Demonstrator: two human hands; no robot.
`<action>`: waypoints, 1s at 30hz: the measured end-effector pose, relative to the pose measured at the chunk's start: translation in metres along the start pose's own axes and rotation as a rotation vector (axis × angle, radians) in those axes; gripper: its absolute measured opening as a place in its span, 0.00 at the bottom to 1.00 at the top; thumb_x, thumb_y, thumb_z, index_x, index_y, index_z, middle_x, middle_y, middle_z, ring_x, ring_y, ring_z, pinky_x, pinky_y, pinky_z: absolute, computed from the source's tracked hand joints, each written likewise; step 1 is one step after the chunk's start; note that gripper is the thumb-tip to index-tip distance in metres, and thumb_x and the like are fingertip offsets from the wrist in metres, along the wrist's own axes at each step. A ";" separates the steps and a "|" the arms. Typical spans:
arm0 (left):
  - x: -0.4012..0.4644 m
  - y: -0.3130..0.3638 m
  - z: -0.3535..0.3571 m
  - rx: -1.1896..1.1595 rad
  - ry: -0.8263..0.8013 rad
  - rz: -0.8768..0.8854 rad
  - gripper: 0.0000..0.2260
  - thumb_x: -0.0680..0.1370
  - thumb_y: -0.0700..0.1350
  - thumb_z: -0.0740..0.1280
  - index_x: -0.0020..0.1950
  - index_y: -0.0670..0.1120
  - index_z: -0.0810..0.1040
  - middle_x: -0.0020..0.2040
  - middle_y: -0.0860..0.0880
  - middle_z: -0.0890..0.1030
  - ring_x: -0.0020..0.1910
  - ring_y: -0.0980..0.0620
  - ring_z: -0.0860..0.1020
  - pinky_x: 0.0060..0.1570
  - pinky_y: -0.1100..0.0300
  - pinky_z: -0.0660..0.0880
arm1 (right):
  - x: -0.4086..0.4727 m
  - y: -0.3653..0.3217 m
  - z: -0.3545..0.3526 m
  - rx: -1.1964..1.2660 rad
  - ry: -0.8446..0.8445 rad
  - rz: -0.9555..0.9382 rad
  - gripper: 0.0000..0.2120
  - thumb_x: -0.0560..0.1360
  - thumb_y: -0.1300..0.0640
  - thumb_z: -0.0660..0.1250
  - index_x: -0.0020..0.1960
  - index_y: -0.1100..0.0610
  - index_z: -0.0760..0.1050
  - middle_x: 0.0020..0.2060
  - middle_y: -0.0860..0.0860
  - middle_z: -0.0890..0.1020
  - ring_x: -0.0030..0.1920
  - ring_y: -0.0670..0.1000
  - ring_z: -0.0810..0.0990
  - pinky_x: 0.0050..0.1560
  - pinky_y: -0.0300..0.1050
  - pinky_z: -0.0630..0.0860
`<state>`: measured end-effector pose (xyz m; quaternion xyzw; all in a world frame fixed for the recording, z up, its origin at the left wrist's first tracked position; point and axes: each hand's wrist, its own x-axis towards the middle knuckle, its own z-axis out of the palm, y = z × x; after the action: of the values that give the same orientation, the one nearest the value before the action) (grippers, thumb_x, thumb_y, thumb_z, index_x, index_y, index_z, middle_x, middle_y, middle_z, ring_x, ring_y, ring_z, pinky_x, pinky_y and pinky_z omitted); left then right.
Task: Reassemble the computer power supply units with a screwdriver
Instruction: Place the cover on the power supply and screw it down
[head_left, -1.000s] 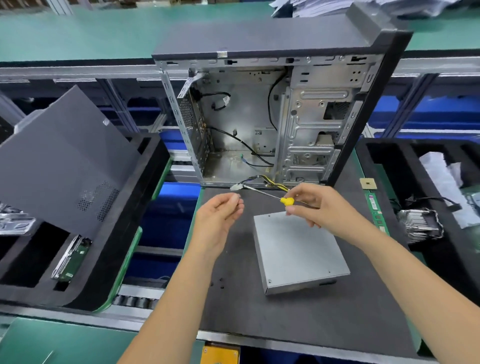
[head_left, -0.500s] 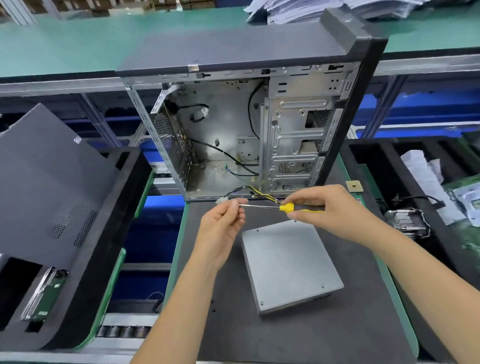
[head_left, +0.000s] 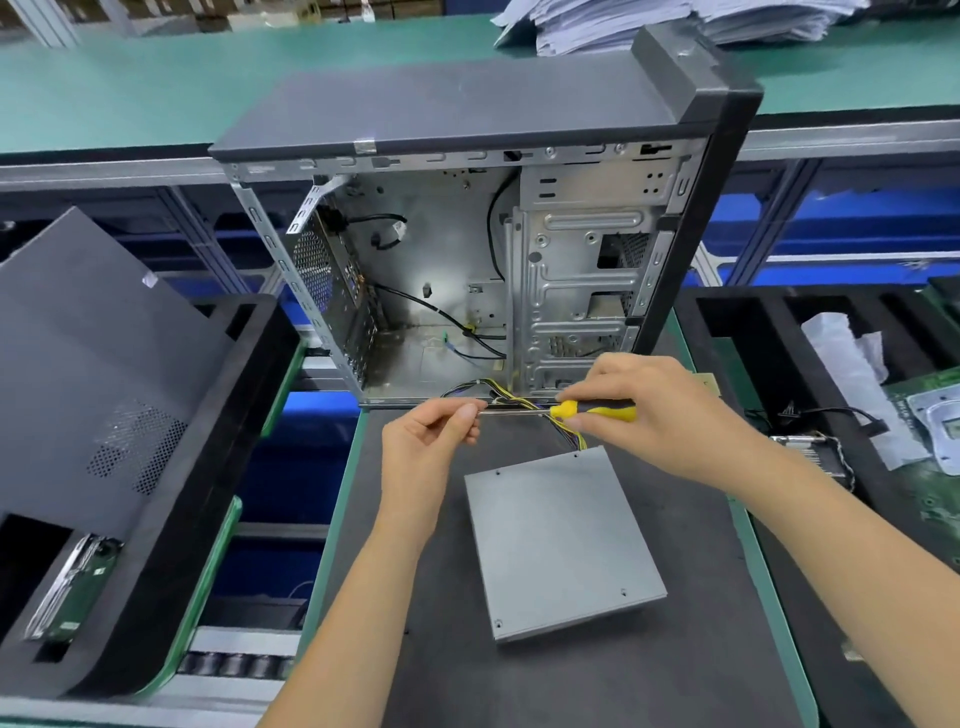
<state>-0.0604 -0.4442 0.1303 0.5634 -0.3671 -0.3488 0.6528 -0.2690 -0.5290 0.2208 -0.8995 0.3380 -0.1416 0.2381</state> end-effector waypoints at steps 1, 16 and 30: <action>0.000 0.000 0.001 -0.011 0.006 0.004 0.10 0.77 0.36 0.68 0.45 0.49 0.86 0.38 0.50 0.84 0.36 0.57 0.78 0.43 0.66 0.77 | 0.002 0.000 -0.001 0.045 -0.003 0.007 0.11 0.74 0.49 0.69 0.56 0.47 0.81 0.43 0.42 0.80 0.46 0.45 0.77 0.48 0.52 0.76; 0.000 -0.010 -0.001 -0.099 -0.039 -0.083 0.08 0.79 0.44 0.67 0.49 0.49 0.86 0.39 0.46 0.79 0.39 0.53 0.77 0.43 0.62 0.75 | 0.027 0.000 -0.018 0.237 -0.190 0.102 0.07 0.69 0.51 0.74 0.44 0.44 0.77 0.40 0.41 0.83 0.46 0.41 0.80 0.54 0.53 0.76; 0.006 -0.006 -0.004 -0.221 0.023 -0.069 0.06 0.74 0.44 0.70 0.44 0.47 0.87 0.35 0.49 0.82 0.35 0.53 0.78 0.41 0.63 0.76 | 0.037 -0.009 -0.025 0.037 -0.140 0.026 0.10 0.73 0.44 0.67 0.48 0.46 0.84 0.37 0.40 0.82 0.43 0.41 0.78 0.46 0.47 0.76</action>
<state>-0.0545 -0.4482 0.1244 0.5042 -0.2995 -0.4030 0.7027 -0.2475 -0.5561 0.2497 -0.8981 0.3295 -0.0817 0.2797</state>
